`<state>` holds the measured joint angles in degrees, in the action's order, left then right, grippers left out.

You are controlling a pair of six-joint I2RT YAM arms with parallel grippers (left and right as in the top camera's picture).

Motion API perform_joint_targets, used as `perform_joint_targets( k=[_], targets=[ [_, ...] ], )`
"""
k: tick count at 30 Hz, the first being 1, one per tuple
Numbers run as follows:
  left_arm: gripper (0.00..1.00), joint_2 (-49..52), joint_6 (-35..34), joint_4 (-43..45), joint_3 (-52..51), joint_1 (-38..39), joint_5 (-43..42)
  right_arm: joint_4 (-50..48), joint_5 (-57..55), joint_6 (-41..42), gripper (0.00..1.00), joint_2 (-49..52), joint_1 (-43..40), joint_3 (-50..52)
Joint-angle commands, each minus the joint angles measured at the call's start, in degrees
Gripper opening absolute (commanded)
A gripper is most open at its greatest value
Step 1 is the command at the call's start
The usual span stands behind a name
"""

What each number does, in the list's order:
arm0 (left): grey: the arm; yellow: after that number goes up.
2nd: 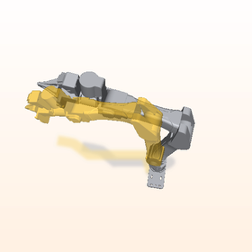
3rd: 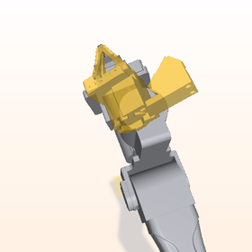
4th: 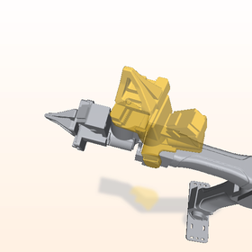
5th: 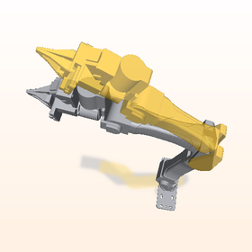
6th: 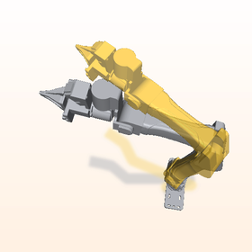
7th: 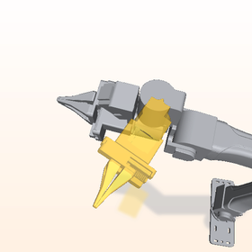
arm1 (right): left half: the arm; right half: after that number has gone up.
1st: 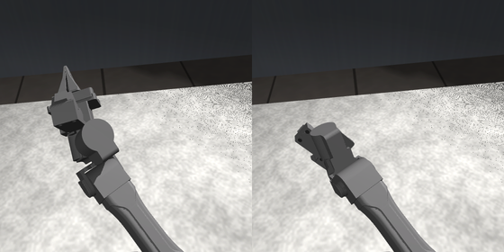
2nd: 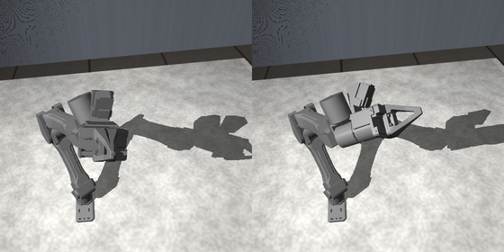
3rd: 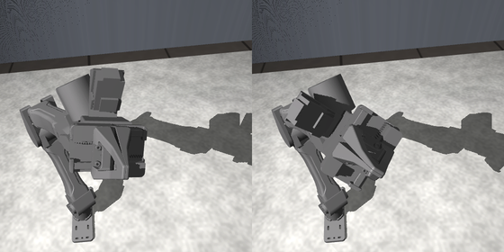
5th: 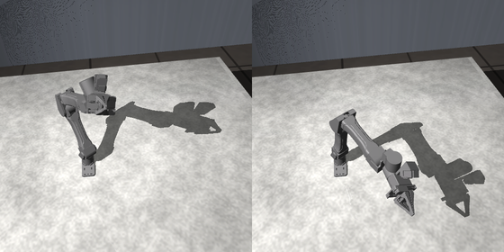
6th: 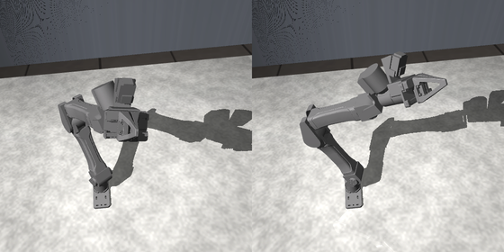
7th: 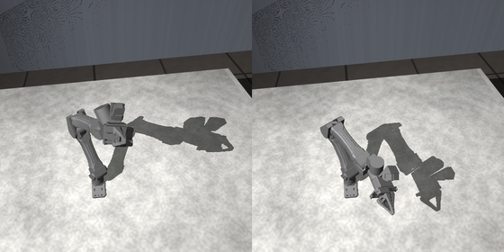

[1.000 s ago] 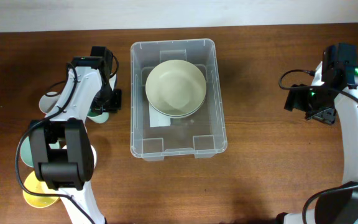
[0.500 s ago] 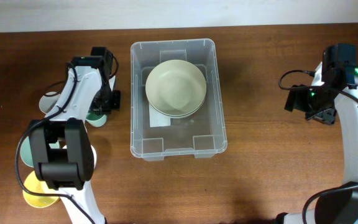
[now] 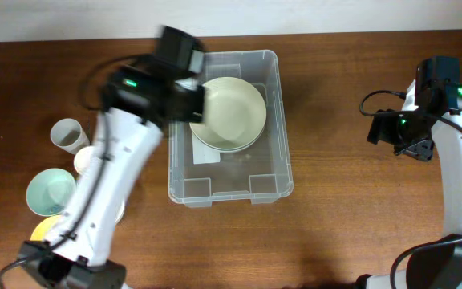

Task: Pack container
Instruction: 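Carry the mint-green cup into the bin and release it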

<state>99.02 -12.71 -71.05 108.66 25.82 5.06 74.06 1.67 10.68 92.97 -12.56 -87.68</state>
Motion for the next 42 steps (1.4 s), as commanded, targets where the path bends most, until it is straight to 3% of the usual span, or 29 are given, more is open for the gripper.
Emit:
perform_joint_targets(
  k=[1, 9, 12, 15, 31, 33, 36, 37, 42],
  targets=[
    [0.00, 2.7, -8.2, 1.1, -0.2, 6.1, -2.9, 0.0, 0.7, 0.0, 0.80, 0.1, 0.2, 0.3],
    [0.00, 8.7, -23.1, 2.3, -0.2, 16.0, -4.9, 0.3, 0.7, 0.0, 0.80, 0.1, 0.2, 0.3],
    [0.01, 10.8, -24.4, 2.1, -0.3, 17.9, -9.0, 0.3, 0.7, 0.0, 0.80, 0.1, 0.2, 0.3],
    [0.01, 12.5, -29.8, 0.2, -1.0, 19.5, -9.4, 0.5, 0.7, 0.0, 0.80, 0.1, 0.2, 0.3],
    [0.02, 18.8, -30.8, 0.1, -2.6, 20.9, -12.8, 0.7, 0.7, 0.0, 0.80, 0.1, 0.2, 0.3],
    [0.14, 18.8, -30.8, 0.1, -2.6, 20.9, -12.8, 0.7, 0.7, 0.0, 0.80, 0.1, 0.2, 0.3],
    [0.45, 18.8, -30.8, 0.1, -2.6, 20.9, -12.8, 0.7, 0.7, 0.0, 0.80, 0.1, 0.2, 0.3],
    [0.50, 18.8, -30.8, 0.1, -2.6, 20.8, -12.8, 0.7, 0.7, 0.0, 0.80, 0.1, 0.2, 0.3],
    [0.52, 18.7, -27.2, 0.0, -2.4, 20.2, -12.8, 0.7, 0.7, 0.0, 0.80, 0.1, 0.2, 0.3]
  ],
)
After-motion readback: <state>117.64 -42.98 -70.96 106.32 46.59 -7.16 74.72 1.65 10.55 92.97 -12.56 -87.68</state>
